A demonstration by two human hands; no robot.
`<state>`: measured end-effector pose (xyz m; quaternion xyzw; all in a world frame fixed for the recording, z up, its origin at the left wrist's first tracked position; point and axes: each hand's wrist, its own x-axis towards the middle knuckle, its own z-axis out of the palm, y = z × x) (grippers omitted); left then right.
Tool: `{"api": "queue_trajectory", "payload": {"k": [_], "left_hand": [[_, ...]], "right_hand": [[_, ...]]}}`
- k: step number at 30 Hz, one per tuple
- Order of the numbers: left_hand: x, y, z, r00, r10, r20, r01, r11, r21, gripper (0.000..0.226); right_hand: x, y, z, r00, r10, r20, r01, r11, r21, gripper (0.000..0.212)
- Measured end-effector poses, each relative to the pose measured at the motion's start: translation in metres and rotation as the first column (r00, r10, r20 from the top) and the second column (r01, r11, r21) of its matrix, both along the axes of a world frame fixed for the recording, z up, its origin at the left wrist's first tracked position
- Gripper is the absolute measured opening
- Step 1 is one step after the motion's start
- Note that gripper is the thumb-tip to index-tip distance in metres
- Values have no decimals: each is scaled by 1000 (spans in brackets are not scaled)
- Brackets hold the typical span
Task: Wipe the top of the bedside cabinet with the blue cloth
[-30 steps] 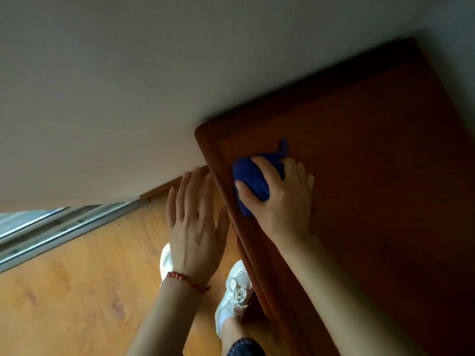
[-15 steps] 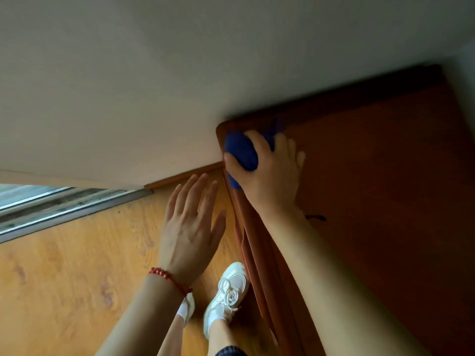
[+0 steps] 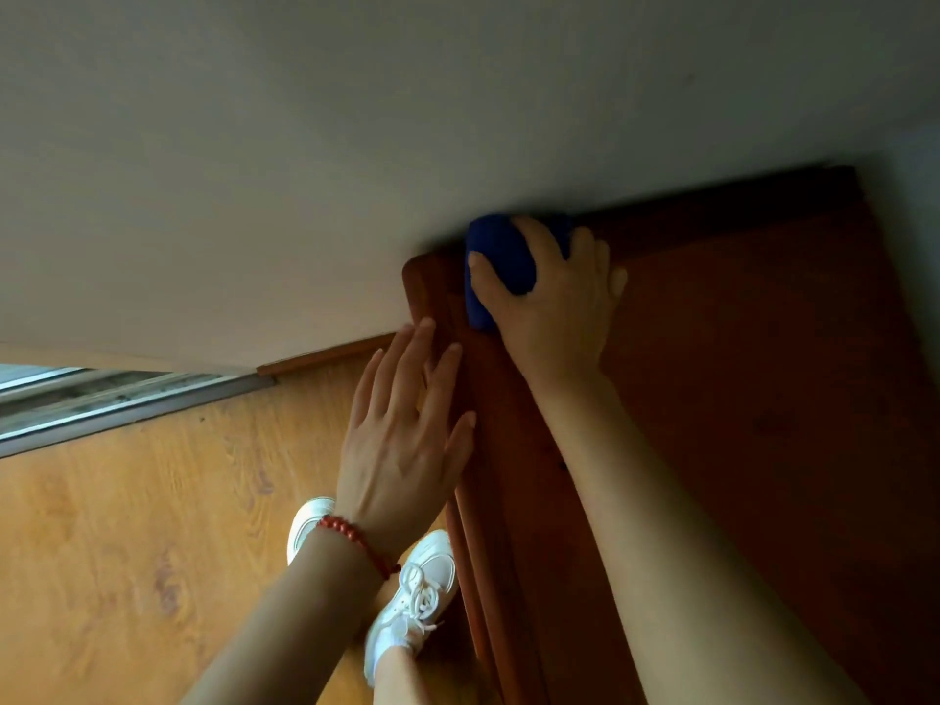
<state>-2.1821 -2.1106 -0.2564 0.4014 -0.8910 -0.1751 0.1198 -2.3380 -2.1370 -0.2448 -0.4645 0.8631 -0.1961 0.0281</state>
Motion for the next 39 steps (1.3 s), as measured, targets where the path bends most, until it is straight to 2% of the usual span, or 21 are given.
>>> {"api": "queue_trajectory", "payload": {"k": [7, 11, 14, 21, 26, 33, 39], "left_hand": [[-19, -3, -8, 999, -4, -35, 3, 999, -33, 54], [-19, -1, -12, 998, -2, -56, 0, 999, -34, 54], [-21, -2, -9, 1000, 8, -18, -9, 999, -47, 54], [-36, -1, -1, 999, 49, -7, -49, 998, -45, 57], [-66, -7, -3, 1000, 8, 2, -8, 997, -76, 55], [-72, -7, -3, 999, 16, 29, -13, 997, -76, 55], [-75, -6, 0, 998, 50, 31, -48, 996, -75, 55]], "right_hand": [[-5, 73, 3, 1000, 23, -9, -23, 999, 45, 51], [-21, 31, 0, 1000, -13, 28, 13, 1000, 3, 53], [-31, 5, -3, 999, -8, 49, 9, 1000, -19, 57], [-35, 72, 1, 1000, 16, -17, -16, 999, 35, 50], [-57, 14, 0, 999, -17, 41, 17, 1000, -6, 55], [-57, 66, 2, 1000, -17, -7, 17, 999, 29, 50], [-76, 28, -1, 997, -50, 66, 51, 999, -13, 55]]}}
